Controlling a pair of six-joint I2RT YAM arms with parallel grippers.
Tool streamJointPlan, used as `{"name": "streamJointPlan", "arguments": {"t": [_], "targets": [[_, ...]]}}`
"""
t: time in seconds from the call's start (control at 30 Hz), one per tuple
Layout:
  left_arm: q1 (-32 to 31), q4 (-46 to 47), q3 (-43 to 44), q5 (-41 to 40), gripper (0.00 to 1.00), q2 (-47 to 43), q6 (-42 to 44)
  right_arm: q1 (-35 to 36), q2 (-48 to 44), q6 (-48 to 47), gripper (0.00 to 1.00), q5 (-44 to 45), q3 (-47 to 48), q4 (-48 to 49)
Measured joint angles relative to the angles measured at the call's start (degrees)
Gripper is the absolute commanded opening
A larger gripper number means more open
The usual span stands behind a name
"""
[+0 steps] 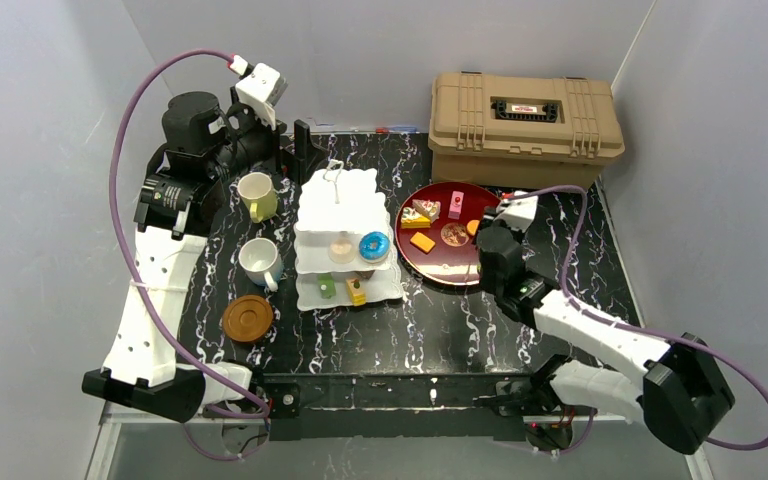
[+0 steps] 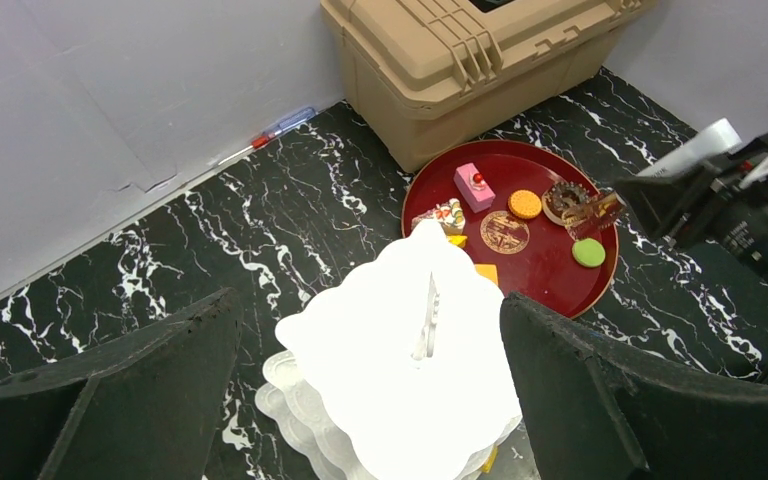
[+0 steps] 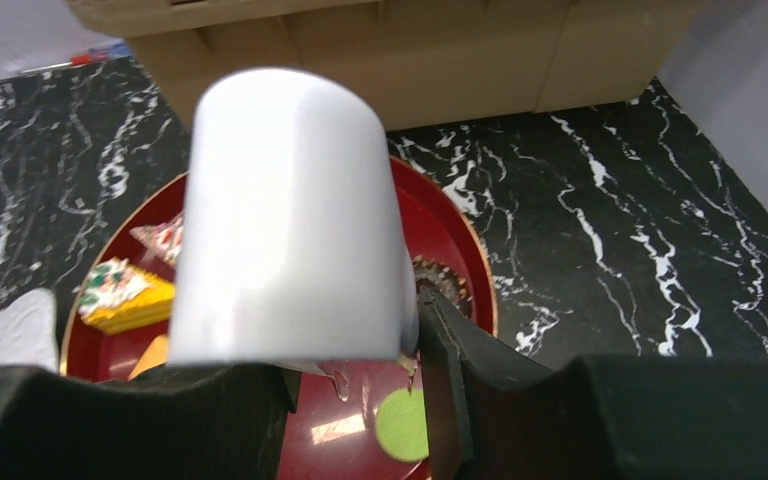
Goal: Serve the afternoon tea
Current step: Pick up the desert from the tray.
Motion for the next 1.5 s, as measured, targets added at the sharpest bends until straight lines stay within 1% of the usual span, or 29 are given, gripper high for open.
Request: {"name": "streamJointPlan", "arguments": {"t": [0.1, 0.2, 0.23, 0.3, 0.4, 0.5, 0.63, 0.9, 1.07, 1.17, 1.33, 1.5], "targets": [[0.00, 0.04, 0.00, 0.00, 0.99, 0.00, 0.02, -4.26, 1.88, -0.13, 0.59, -2.49, 0.74, 0.15], [0.00, 0.09, 0.00, 0.00, 0.99, 0.00, 0.02, -7.54, 3.10, -0.50, 0.69, -3.96, 0.96, 0.20], [0.00, 0.13, 0.00, 0.00, 0.99, 0.00, 0.02, -8.24, 3.45, -0.68, 0.71, -4.39, 1.03, 0.26], [-0.02, 0.15, 0.00, -0.02, 0.99, 0.00, 0.02, -9.16, 4.04, -1.11, 0.74, -5.09, 1.20, 0.63], [-0.02, 0.15, 0.00, -0.02, 0.99, 0.00, 0.02, -10.19, 4.94, -1.40, 0.74, -6.03, 1.97, 1.22], [0.00, 0.15, 0.00, -0.02, 0.99, 0.00, 0.02, -10.95, 5.73, -1.46, 0.74, -6.82, 2.27, 2.56], [-0.02, 0.17, 0.00, -0.04, 0.99, 0.00, 0.04, -11.91, 6.82, -1.51, 0.70, -8.04, 2.27, 3.65], [0.00, 0.22, -0.02, -0.07, 0.99, 0.00, 0.07, -12.55, 8.50, -2.40, 0.66, -9.46, 2.25, 4.09], [0.00, 0.72, -0.09, -0.07, 0.99, 0.00, 0.07, -12.52, 8.68, -2.89, 0.54, -9.94, 1.68, 4.90], [0.00, 1.01, -0.13, -0.09, 0.99, 0.00, 0.04, -12.52, 8.68, -3.13, 0.51, -10.03, 1.33, 5.62], [0.00, 1.05, -0.52, -0.09, 0.99, -0.02, 0.07, -12.52, 8.68, -5.77, 0.50, -10.73, 0.94, 7.78], [0.00, 1.09, -0.59, -0.11, 0.99, -0.02, 0.09, -12.55, 9.31, -10.03, 0.52, -10.93, 1.14, 11.43]]}}
